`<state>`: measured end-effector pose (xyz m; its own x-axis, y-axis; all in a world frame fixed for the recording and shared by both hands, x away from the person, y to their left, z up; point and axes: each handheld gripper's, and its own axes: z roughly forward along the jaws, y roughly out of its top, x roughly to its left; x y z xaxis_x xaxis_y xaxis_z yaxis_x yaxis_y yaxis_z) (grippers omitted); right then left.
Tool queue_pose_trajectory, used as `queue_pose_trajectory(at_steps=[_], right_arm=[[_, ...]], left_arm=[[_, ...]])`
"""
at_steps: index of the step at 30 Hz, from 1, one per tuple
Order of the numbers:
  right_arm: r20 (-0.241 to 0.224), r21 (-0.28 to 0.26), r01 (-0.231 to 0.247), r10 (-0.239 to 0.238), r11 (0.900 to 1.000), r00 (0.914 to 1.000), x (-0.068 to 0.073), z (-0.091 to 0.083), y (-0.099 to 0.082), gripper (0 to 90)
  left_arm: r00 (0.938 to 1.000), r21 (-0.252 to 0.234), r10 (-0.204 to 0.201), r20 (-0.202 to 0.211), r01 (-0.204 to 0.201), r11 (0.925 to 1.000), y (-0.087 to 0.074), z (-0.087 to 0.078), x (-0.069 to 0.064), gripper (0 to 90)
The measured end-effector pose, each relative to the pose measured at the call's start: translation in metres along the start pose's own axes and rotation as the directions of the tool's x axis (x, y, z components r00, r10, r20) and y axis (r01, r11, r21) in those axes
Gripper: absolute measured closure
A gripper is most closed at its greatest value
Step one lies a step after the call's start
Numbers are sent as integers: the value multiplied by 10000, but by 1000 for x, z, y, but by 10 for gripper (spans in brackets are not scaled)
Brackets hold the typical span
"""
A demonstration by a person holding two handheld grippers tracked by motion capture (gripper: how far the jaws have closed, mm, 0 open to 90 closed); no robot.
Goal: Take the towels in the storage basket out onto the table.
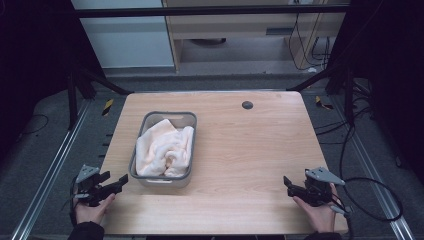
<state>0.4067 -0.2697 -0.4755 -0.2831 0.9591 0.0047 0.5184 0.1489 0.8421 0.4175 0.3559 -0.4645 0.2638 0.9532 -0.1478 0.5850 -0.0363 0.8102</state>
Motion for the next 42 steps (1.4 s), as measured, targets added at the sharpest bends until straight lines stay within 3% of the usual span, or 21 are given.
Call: queue_pose_trajectory(at_steps=[8, 13, 21, 31, 35, 42], right_arm=[[173, -185, -33, 37, 9998, 9998, -3, -1, 1, 196], [52, -404, -165, 167, 9990, 9998, -3, -3, 3, 216], [-21, -345, -10, 10, 9994, 10000, 0, -4, 3, 265], [57, -156, -36, 37, 9999, 10000, -3, -2, 0, 263], [21, 64, 45, -45, 10000, 10000, -5, -1, 0, 238], [115, 154, 74, -75, 9999, 9999, -7, -1, -1, 225]], left_arm=[[9999, -380, -62, 112, 67, 9993, 9, -12, -6, 246], [9997, -560, -62, 254, 76, 9984, 18, -20, -10, 259], [9989, -831, 155, 450, -117, 9965, 35, -31, -20, 267], [9976, -1005, 77, 683, -8, 9949, 47, -35, -24, 273], [9958, -1047, 396, 820, -309, 9940, 56, -36, -30, 263], [9922, -1202, 541, 1119, -405, 9919, 71, -37, -32, 257]])
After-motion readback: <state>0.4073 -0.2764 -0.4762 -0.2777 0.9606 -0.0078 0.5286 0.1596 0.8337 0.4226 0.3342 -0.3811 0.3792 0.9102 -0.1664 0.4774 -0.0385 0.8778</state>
